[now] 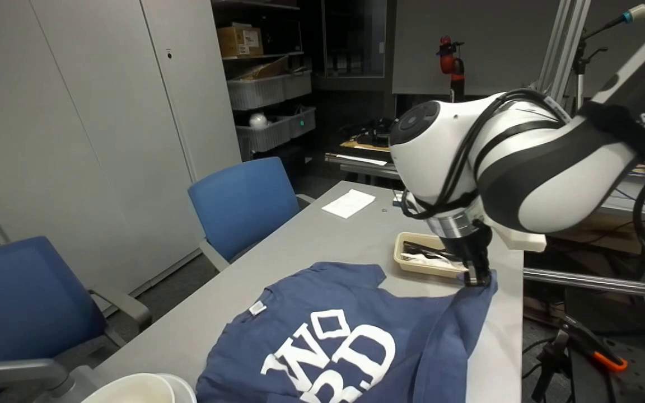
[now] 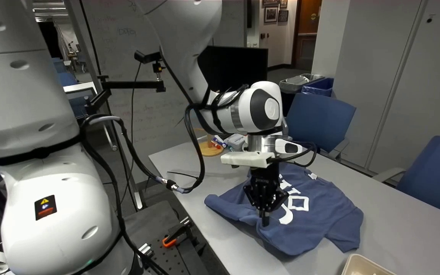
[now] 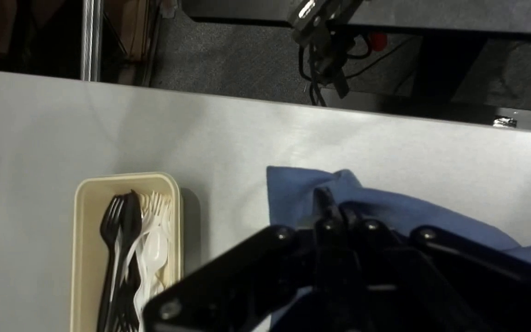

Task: Unfold the blue t-shirt

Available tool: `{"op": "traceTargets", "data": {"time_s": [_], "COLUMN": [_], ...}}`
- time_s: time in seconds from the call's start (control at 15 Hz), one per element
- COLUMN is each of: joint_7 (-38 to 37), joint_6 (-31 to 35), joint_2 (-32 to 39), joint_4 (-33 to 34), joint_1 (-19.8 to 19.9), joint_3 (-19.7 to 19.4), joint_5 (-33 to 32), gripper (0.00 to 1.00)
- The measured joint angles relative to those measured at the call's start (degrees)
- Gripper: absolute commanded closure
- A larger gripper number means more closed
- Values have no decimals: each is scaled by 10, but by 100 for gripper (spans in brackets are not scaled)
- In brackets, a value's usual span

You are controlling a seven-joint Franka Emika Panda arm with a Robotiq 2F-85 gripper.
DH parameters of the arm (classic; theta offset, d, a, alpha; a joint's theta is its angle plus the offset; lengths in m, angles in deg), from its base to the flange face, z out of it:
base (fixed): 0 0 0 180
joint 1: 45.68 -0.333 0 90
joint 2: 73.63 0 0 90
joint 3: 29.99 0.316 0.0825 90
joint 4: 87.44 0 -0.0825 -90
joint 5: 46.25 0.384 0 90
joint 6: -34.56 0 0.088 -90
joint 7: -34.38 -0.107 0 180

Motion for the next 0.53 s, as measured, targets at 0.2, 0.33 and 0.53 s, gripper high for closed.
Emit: {"op": "traceTargets", "data": {"time_s": [0.2,0.33,0.53], "joint_7": [36,64,82], "joint_6": [-44,-81,-111], "joint_2": [-43,-61,-80], "joint_4": [-47,-66,-82], "joint_1": [7,8,12], "joint_3": [9,12,14], "joint_5": [61,100,112], "gripper": [65,49,27]}}
